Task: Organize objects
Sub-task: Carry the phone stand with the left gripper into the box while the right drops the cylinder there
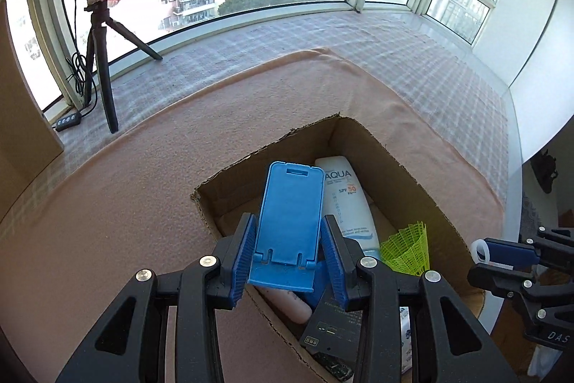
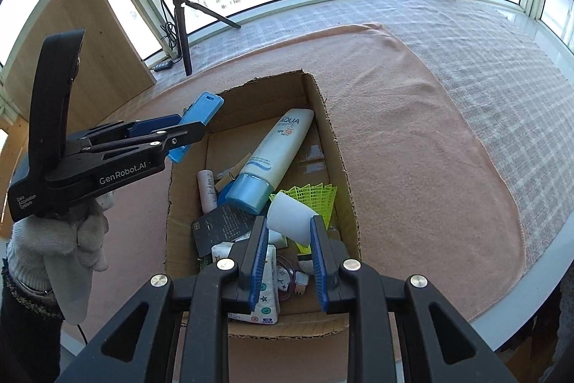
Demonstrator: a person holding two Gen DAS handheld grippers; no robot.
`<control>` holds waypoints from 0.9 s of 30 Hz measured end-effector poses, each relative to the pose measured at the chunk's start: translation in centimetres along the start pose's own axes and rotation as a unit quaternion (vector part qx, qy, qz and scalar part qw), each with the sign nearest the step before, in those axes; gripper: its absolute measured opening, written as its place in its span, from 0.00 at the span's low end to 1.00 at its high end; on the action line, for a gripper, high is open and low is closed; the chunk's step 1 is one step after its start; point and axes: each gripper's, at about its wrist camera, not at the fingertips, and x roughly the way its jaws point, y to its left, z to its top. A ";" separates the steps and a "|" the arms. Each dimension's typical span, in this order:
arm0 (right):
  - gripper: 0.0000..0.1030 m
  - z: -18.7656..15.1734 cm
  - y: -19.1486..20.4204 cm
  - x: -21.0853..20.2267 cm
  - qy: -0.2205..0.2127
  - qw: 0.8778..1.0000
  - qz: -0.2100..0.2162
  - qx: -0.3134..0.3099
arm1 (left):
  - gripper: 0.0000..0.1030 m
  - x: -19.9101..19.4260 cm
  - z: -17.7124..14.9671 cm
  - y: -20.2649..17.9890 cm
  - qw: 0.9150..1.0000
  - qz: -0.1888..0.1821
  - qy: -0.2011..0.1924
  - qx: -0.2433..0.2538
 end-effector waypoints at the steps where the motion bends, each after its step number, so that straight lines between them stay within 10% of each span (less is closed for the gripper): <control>1: 0.26 0.0 0.0 0.0 -0.002 1.000 0.001 -0.003 | 0.40 0.1 0.0 -0.3 1.000 -0.005 0.001 0.003; 7: 0.52 0.2 0.3 -0.7 -0.025 0.999 -0.003 -0.021 | 0.59 0.2 0.4 -0.6 1.000 0.000 -0.003 -0.007; 27: 0.52 0.0 2.4 -1.2 -0.031 0.999 0.006 -0.020 | 0.59 -4.9 -2.1 2.6 0.999 0.030 -0.025 -0.039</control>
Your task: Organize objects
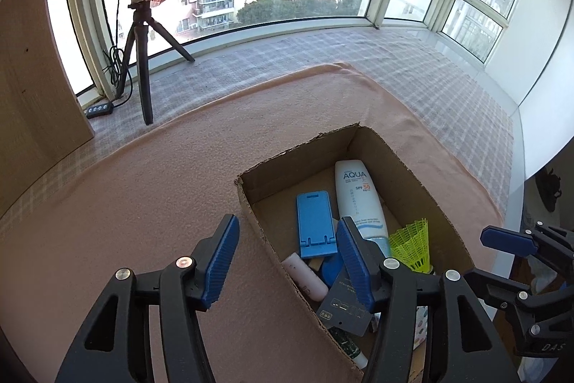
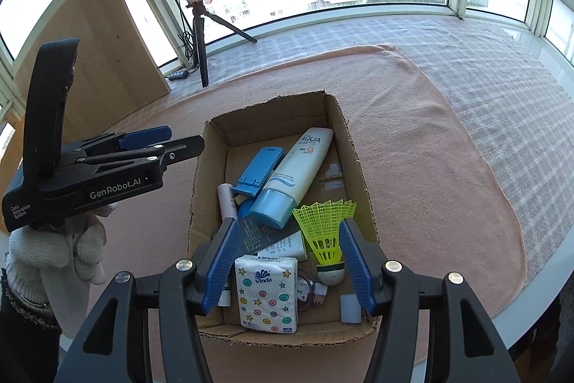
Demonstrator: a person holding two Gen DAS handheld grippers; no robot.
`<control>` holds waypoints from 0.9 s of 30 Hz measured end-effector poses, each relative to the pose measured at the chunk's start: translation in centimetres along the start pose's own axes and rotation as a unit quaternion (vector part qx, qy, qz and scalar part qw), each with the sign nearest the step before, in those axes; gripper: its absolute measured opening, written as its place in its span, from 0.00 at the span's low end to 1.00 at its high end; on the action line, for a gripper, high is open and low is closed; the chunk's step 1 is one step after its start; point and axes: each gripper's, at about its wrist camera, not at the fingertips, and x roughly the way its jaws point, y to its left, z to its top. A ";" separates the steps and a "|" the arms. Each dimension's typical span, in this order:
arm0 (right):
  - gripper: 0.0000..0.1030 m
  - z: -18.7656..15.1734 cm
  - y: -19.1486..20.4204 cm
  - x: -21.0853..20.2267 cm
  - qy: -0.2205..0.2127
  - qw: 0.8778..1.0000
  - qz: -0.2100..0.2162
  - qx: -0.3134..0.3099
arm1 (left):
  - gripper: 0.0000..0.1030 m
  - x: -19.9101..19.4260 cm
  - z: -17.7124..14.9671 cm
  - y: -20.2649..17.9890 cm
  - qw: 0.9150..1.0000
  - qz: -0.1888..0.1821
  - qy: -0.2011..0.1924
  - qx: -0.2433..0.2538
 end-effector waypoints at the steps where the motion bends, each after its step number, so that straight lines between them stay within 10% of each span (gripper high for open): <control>1: 0.52 0.0 0.3 -0.1 0.000 1.000 0.003 0.000 | 0.59 -0.5 -0.3 0.2 1.000 0.006 -0.003 0.001; 27: 0.53 -1.1 14.1 -1.3 -0.024 0.995 0.043 -0.082 | 0.59 -15.3 -10.7 10.9 0.991 0.088 -0.040 -0.095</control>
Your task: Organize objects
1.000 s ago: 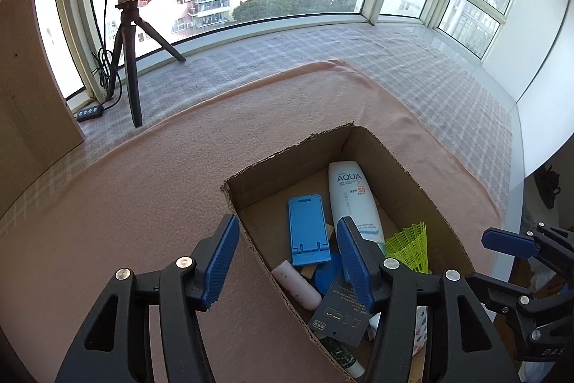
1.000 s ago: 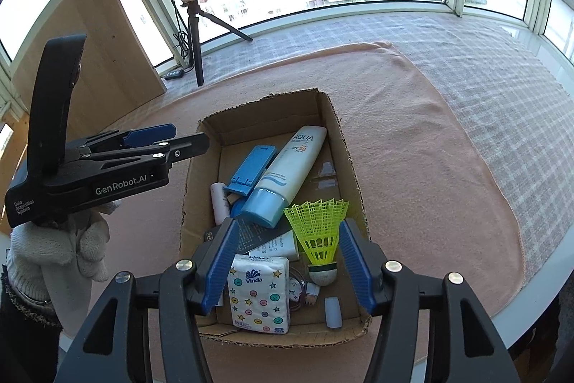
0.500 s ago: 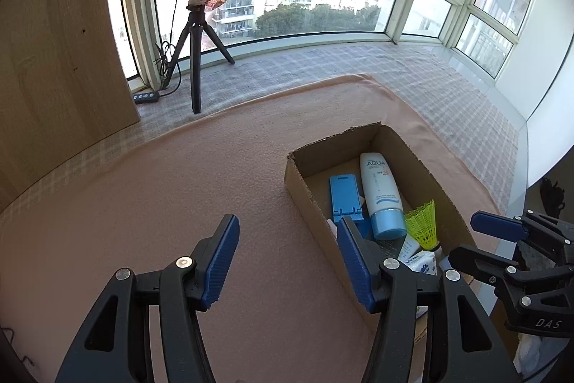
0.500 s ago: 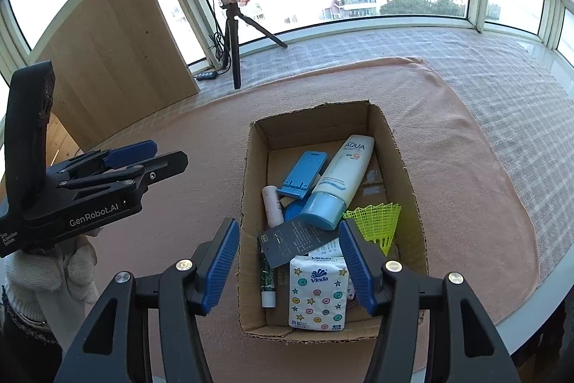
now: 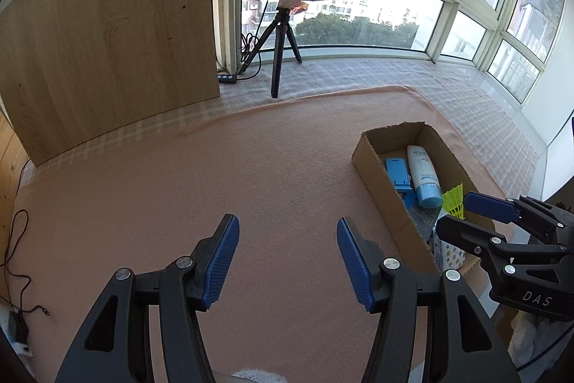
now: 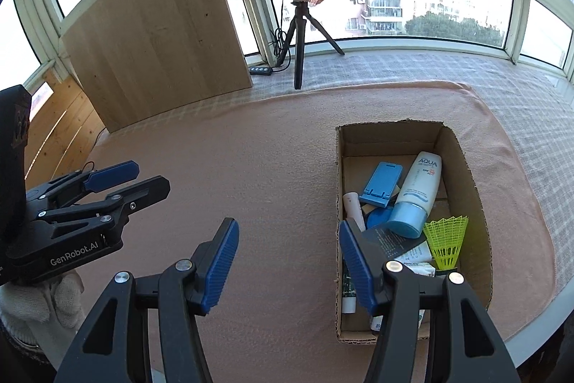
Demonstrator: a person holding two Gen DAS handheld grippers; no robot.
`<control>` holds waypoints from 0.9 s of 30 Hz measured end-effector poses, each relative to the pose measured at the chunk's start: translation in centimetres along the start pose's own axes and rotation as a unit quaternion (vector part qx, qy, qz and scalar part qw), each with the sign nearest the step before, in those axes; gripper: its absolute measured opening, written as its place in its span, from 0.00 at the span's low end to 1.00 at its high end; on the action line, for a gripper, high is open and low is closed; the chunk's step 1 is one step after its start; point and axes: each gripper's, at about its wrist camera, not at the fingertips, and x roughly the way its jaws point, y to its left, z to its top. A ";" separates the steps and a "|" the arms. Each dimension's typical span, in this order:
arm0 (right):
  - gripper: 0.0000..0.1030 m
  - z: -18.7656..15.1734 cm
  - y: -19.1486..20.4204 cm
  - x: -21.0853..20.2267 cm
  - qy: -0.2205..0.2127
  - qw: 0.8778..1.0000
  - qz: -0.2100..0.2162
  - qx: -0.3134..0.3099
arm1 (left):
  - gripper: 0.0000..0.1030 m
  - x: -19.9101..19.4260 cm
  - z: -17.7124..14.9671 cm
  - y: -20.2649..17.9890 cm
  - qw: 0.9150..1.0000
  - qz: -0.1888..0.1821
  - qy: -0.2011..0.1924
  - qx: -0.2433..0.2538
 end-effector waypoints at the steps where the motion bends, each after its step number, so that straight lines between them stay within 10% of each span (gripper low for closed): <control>1: 0.53 0.0 0.8 0.1 -0.001 1.000 0.000 -0.006 | 0.59 -0.7 -0.4 0.8 1.000 0.007 -0.004 -0.007; 27: 0.53 -2.2 15.0 3.7 0.014 0.997 0.026 -0.069 | 0.59 -6.4 -9.4 14.2 0.993 0.063 0.011 -0.100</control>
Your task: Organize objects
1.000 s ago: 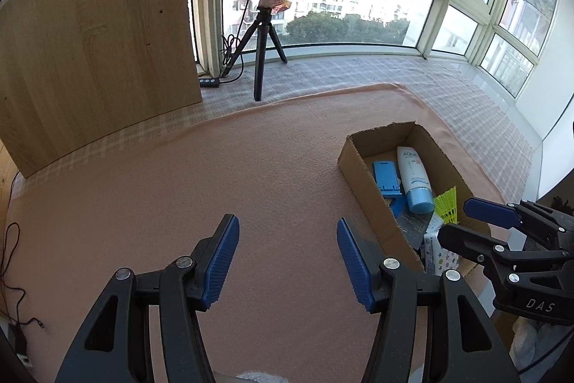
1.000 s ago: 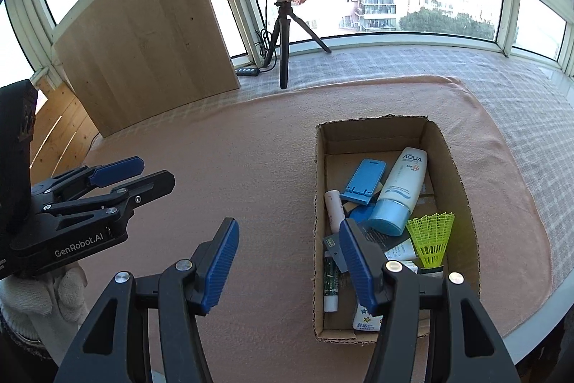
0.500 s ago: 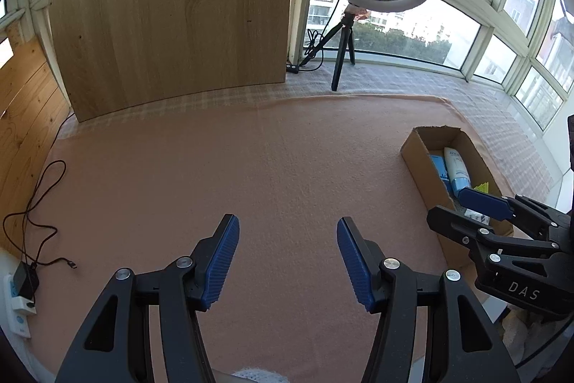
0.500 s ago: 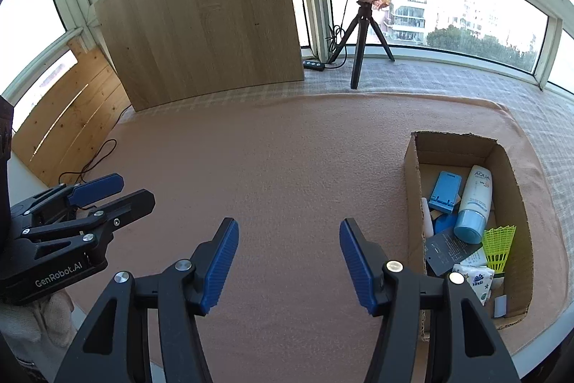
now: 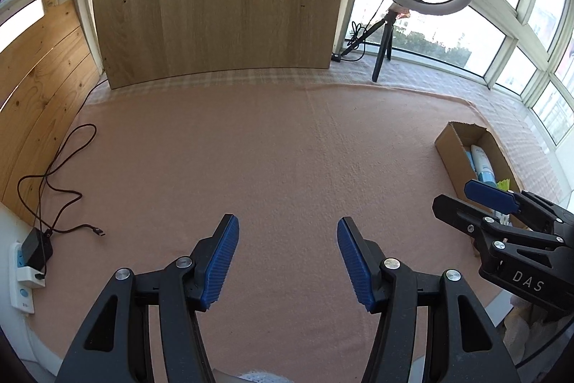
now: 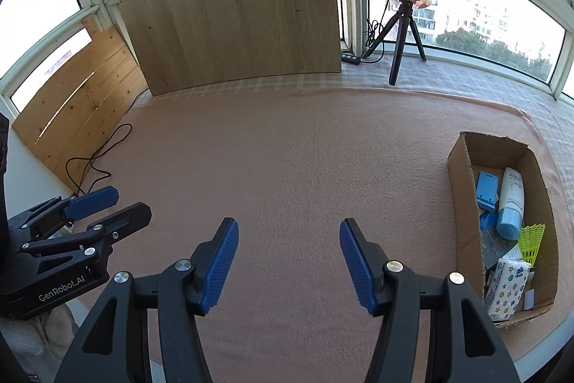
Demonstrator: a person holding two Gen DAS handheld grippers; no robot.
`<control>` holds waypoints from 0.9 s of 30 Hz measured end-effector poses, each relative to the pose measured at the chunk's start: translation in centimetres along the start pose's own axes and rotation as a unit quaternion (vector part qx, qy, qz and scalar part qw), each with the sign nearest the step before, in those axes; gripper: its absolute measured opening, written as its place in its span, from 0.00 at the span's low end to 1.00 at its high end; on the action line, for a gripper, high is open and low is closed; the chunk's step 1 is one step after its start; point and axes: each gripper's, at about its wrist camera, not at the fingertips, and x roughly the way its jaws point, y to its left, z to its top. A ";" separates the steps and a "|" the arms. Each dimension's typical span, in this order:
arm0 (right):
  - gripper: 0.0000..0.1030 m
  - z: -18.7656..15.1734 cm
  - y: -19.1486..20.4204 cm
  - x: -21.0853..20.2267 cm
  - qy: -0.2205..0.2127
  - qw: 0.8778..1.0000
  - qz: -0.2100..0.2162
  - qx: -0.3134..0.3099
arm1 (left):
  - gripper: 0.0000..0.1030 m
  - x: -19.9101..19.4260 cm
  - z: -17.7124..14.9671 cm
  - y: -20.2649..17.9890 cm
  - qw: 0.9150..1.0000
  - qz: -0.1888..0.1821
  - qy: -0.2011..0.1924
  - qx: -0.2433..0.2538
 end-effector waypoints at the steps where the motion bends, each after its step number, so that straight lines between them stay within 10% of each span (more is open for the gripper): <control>1: 0.53 0.0 0.3 0.1 0.000 1.000 0.000 -0.001 | 0.59 0.0 -0.1 0.3 1.000 0.000 0.001 -0.002; 27: 0.54 -0.3 3.3 0.4 -0.003 1.000 -0.010 -0.004 | 0.68 -0.5 -0.3 3.3 1.000 0.004 -0.002 -0.012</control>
